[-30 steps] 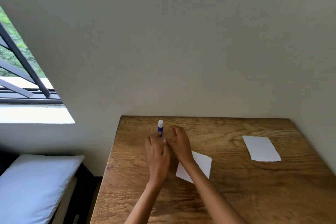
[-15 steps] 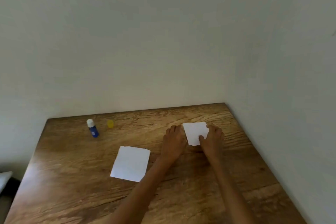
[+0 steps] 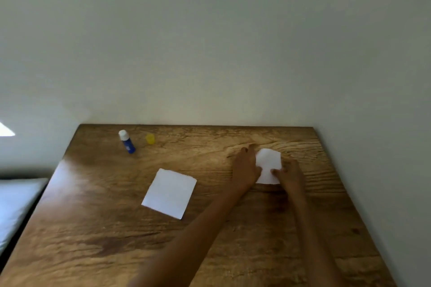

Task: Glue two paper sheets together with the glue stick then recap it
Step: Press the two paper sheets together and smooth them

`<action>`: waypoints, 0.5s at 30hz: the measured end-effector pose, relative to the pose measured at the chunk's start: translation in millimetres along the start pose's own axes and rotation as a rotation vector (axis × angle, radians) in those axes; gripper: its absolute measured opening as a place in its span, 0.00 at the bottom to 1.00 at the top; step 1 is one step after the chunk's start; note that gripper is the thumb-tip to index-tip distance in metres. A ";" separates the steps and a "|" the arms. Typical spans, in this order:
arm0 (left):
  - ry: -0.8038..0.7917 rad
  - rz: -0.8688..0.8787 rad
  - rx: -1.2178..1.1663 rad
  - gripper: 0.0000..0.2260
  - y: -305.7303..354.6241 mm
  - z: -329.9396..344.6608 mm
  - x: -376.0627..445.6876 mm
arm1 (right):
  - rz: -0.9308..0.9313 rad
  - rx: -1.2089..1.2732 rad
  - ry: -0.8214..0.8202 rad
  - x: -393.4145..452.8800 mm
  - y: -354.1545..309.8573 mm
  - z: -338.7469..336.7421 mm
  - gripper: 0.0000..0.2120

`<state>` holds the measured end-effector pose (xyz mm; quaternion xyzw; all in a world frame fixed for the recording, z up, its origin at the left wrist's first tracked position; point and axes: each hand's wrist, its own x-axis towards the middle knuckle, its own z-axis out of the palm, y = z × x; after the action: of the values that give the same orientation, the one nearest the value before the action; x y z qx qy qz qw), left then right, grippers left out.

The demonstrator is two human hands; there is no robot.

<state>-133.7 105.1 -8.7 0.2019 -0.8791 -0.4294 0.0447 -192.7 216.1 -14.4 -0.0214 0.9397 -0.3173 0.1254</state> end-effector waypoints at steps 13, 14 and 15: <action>0.218 -0.204 -0.592 0.15 -70.9 -94.3 -74.6 | 0.121 0.546 -0.223 -102.3 -55.6 26.2 0.17; 0.213 -0.209 -0.594 0.14 -79.2 -103.6 -81.3 | 0.121 0.571 -0.250 -112.6 -60.2 31.8 0.16; 0.212 -0.229 -0.589 0.14 -87.4 -111.6 -86.7 | 0.119 0.599 -0.279 -121.3 -63.4 37.4 0.14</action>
<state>1.4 8.9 1.9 0.3212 -0.6792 -0.6440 0.1440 -68.5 157.9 22.1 0.0283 0.7780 -0.5657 0.2717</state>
